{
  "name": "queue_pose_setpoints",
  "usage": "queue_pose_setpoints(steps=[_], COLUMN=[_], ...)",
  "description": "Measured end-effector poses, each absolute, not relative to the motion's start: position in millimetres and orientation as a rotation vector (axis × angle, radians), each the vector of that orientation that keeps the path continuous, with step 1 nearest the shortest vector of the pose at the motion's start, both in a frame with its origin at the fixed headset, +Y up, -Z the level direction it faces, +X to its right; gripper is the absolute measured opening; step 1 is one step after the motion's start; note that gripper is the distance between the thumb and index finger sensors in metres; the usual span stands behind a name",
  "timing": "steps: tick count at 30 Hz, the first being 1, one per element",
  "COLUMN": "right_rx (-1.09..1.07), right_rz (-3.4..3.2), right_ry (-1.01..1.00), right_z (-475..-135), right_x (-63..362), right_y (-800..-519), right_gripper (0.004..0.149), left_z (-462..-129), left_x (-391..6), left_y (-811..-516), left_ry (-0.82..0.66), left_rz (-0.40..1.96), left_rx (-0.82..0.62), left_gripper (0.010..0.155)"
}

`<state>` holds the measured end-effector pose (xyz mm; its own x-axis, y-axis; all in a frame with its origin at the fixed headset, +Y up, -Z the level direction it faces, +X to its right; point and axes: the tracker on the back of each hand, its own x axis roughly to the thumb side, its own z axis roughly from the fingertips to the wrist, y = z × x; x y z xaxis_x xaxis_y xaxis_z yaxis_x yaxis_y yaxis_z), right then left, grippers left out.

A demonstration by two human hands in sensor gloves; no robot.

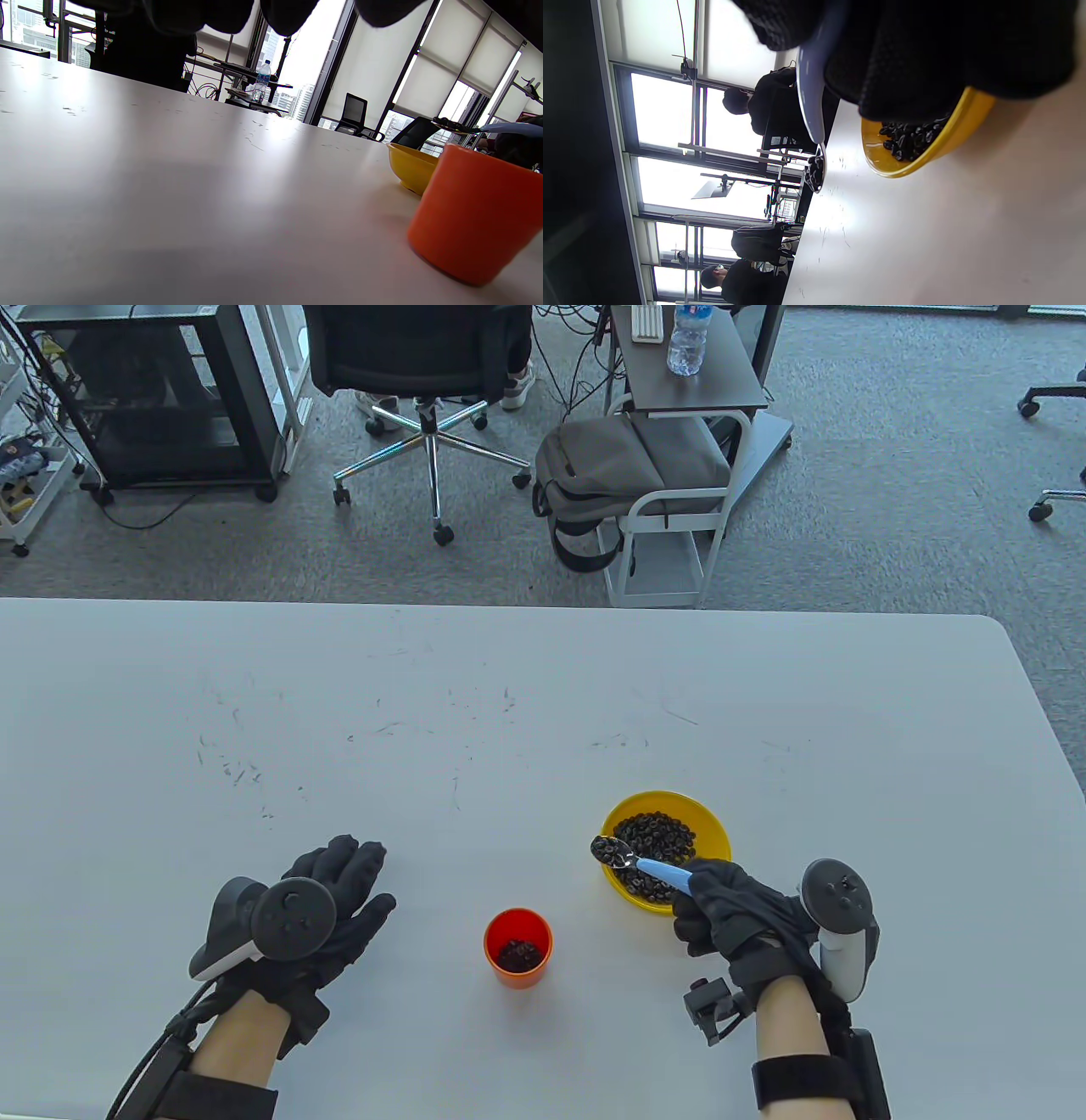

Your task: Scoop coffee beans into a cup using a baby spoon

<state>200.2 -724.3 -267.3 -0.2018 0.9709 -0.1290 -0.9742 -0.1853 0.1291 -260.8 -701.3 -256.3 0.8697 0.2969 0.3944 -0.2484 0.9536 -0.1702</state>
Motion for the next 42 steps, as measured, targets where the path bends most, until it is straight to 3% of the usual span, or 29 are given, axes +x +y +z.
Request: queue_pose_setpoints(steps=[20, 35, 42], right_rx=[0.328, 0.618, 0.579], right_rz=[1.922, 2.206, 2.183], right_ry=[0.36, 0.1, -0.013], right_z=[-255.0, -241.6, -242.9], right_x=[134.8, 115.4, 130.1], right_y=[-705.9, -686.1, -678.1], right_gripper=[0.05, 0.049, 0.049], left_z=[-256.1, -256.3, -256.5], left_x=[-261.0, -260.8, -260.7], left_y=[-701.6, -701.4, -701.5], left_ry=[-0.429, -0.428, -0.43], left_rz=[0.289, 0.289, 0.288], left_rx=[-0.119, -0.119, -0.118], left_gripper=[0.066, 0.066, 0.066])
